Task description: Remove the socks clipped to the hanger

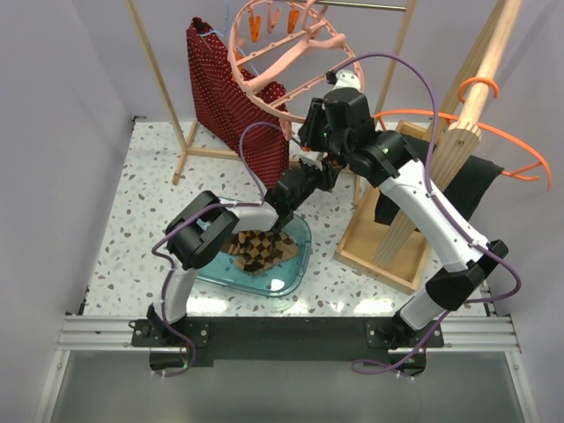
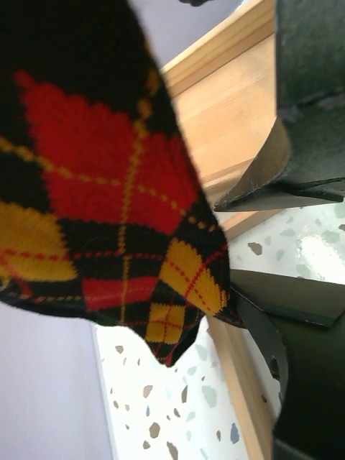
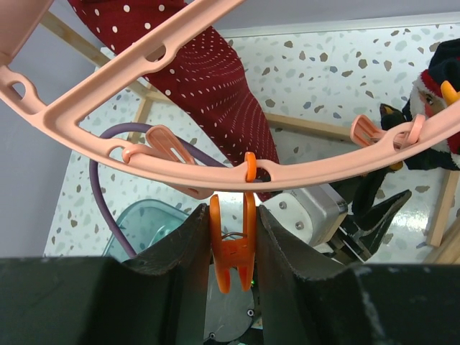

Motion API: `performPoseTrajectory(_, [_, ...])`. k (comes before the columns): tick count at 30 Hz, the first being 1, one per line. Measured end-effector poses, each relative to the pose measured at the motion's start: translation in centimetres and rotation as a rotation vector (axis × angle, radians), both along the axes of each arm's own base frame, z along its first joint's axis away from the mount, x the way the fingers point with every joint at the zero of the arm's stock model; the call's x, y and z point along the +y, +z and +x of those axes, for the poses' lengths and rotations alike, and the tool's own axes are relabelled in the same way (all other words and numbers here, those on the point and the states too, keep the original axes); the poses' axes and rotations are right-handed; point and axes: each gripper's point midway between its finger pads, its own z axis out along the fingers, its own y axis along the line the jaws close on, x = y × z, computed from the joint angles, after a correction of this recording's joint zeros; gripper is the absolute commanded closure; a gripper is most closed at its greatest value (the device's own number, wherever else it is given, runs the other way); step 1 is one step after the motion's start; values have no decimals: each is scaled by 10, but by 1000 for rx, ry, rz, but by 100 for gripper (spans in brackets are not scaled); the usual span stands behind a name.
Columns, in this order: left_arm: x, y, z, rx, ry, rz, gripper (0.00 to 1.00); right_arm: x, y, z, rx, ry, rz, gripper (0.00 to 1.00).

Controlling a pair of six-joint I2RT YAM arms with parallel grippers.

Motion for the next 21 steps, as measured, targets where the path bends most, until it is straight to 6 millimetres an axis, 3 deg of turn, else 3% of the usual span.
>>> performPoseTrajectory(3, [2, 5, 4, -12, 22, -6, 43, -1, 2, -1, -3, 0, 3, 100])
performPoseTrajectory(5, [5, 4, 4, -9, 36, -9, 29, -1, 2, -1, -3, 0, 3, 100])
performPoseTrajectory(11, [15, -5, -1, 5, 56, -16, 21, 0, 1, -1, -2, 2, 3, 100])
performPoseTrajectory(14, [15, -3, -1, 0, 56, -22, 23, 0, 1, -1, -1, 3, 3, 100])
performPoseTrajectory(17, [15, -1, 1, 0, 56, -31, 31, 0, 1, -1, -1, 2, 3, 100])
performPoseTrajectory(21, [16, 8, 7, -4, 59, -58, 54, 0, 1, -1, -1, 2, 2, 100])
